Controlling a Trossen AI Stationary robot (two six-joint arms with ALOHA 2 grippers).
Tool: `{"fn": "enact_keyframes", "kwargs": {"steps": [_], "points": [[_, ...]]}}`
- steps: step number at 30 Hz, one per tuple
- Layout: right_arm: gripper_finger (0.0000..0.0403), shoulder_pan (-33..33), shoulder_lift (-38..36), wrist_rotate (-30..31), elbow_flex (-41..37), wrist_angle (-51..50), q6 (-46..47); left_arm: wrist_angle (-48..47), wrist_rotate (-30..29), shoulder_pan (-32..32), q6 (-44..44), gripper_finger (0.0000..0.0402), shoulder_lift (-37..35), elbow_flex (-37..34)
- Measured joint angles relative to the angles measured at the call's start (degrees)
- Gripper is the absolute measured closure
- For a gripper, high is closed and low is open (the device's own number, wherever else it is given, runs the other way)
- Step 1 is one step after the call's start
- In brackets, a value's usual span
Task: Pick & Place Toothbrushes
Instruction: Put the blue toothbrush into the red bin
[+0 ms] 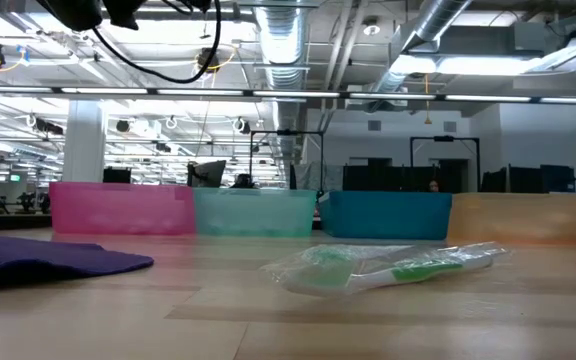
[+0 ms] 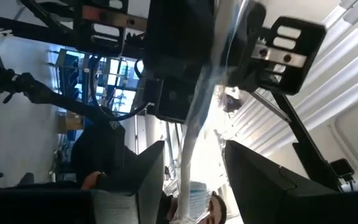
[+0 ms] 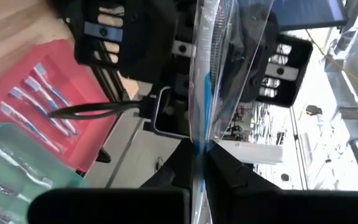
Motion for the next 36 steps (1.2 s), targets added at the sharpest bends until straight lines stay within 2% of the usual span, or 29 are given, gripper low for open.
{"fn": "enact_keyframes", "kwargs": {"steps": [5, 9, 16, 20, 30, 36], "points": [[0.0393, -1.3, 0.0, -0.6, 0.0, -0.1, 1.5, 0.0, -0.3, 0.0, 0.0, 0.0238, 0.1, 0.0], [0.0393, -2.1, 0.0, -0.8, 0.0, -0.7, 2.0, 0.4, -0.4, 0.9, 0.0, 0.0238, 2.7, 0.0], [0.0393, -2.8, 0.0, -0.8, 0.0, -0.3, 3.0, 6.6, -1.4, 2.2, 0.3, 0.0238, 7.2, 2.0], [0.0393, -2.4, 0.0, -0.8, 0.0, -0.4, 3.6, 7.2, -1.6, 3.2, 0.6, 0.0238, 7.7, 4.1], [0.0393, -2.1, -0.3, 0.9, 0.0, -0.5, 5.6, 7.2, -0.9, 5.4, 1.8, 0.0238, 7.8, 4.1], [0.0392, -2.1, -0.3, 1.4, 0.0, -0.5, 5.6, 7.2, 0.0, 5.3, 1.9, 0.0274, 7.8, 4.1]]}}
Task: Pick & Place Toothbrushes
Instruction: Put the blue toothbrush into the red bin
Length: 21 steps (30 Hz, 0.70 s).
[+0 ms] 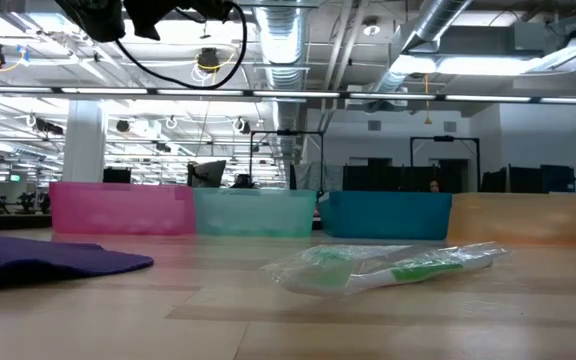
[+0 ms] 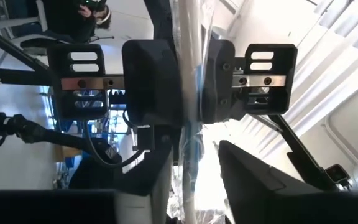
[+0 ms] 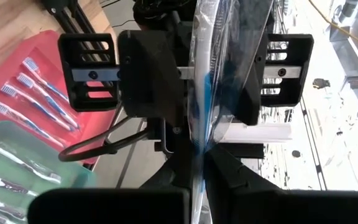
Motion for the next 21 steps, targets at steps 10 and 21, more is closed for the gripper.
{"fn": "enact_keyframes", "kwargs": {"steps": [10, 21], "points": [[0.0392, 0.2, 0.0, 0.1, 0.0, 0.1, 0.0, 0.4, 0.2, 0.0, 0.0, 0.0385, 0.8, 0.0], [0.0331, 0.6, 0.0, 2.1, 0.0, 0.1, 3.4, -0.1, 0.6, 0.0, 1.3, 0.0385, 0.8, 0.0]]}}
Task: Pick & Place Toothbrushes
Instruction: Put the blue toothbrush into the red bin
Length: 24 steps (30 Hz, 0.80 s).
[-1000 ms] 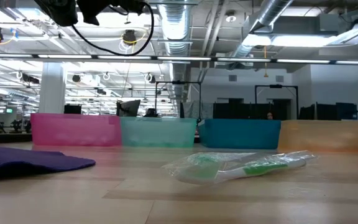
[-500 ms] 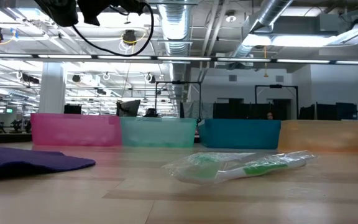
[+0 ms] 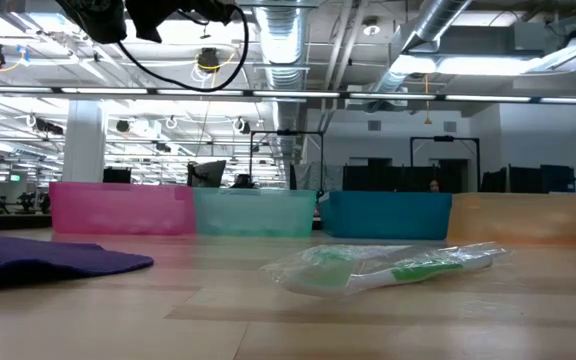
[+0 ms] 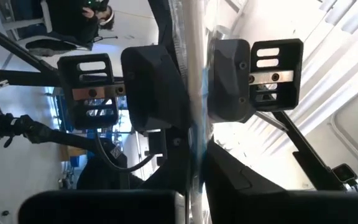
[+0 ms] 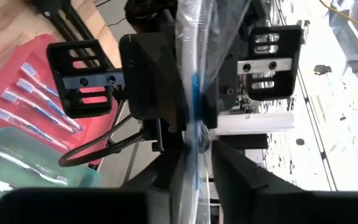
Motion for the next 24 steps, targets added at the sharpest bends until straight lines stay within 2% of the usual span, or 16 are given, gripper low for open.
{"fn": "enact_keyframes", "kwargs": {"steps": [7, 15, 17, 20, 22, 24], "points": [[0.0264, 0.0, 0.0, 0.4, 0.0, 1.5, 0.6, 0.0, -0.9, 0.0, 0.0, 0.0385, 0.0, 0.0], [0.0183, 0.0, 0.0, 9.3, 0.0, 0.9, 2.4, 0.1, -1.0, 3.0, 2.1, 0.0385, -0.1, 0.0], [0.0171, -0.1, -0.2, 9.7, 0.0, 0.9, 5.6, 0.1, -1.0, 4.7, 2.8, 0.0385, -0.1, 0.0], [0.0164, 0.0, -2.4, 7.6, 0.0, -0.6, 14.3, 0.0, -1.1, 8.0, 4.1, 0.0385, -0.1, 0.0], [0.0165, -0.5, -4.9, 2.9, 0.1, -4.0, 22.6, -0.8, -1.0, 10.3, 5.6, 0.0385, -0.1, 0.0], [0.0170, -1.8, -7.1, -4.5, 0.1, -6.5, 33.9, -2.0, -1.0, 12.3, 6.9, 0.0385, -0.1, 0.0]]}}
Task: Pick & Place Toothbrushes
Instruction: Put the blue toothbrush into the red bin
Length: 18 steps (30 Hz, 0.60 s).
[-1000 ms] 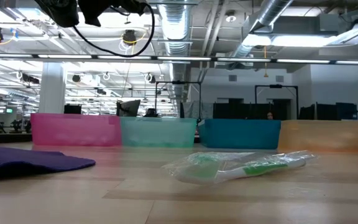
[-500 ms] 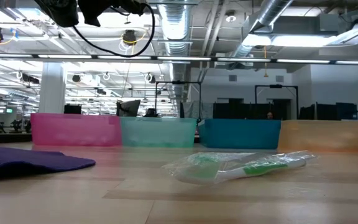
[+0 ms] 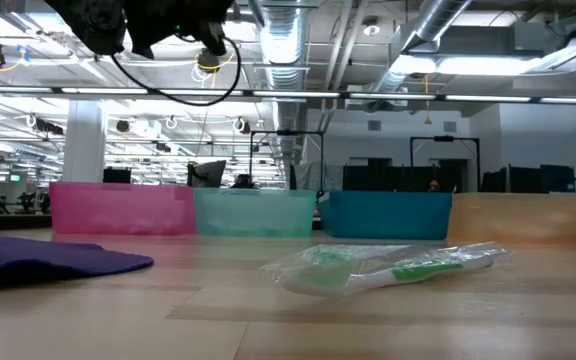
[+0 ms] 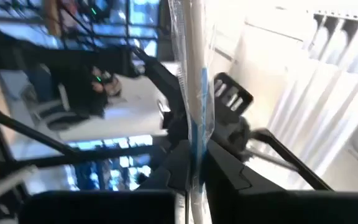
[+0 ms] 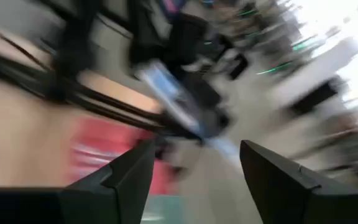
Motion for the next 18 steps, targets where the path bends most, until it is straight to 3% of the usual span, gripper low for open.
{"fn": "enact_keyframes", "kwargs": {"steps": [4, 6, 12, 18], "points": [[0.0184, -5.4, -3.0, -18.3, 0.0, -6.5, 20.9, -6.7, 1.9, 3.3, 5.3, 0.0385, 0.0, 0.0], [0.0191, -7.6, -3.5, -23.0, 0.0, -9.0, 28.1, -12.6, 2.9, 4.5, 9.8, 0.0385, 0.0, -0.1], [0.0202, -9.6, -3.3, -24.2, -0.5, -13.1, 40.1, -29.7, 2.4, 9.6, 23.0, 0.0385, 0.0, -2.8], [0.0206, -9.9, -3.3, -24.3, -3.4, -17.1, 44.3, -39.0, -0.4, 15.7, 31.8, 0.0385, 0.0, -8.3]]}}
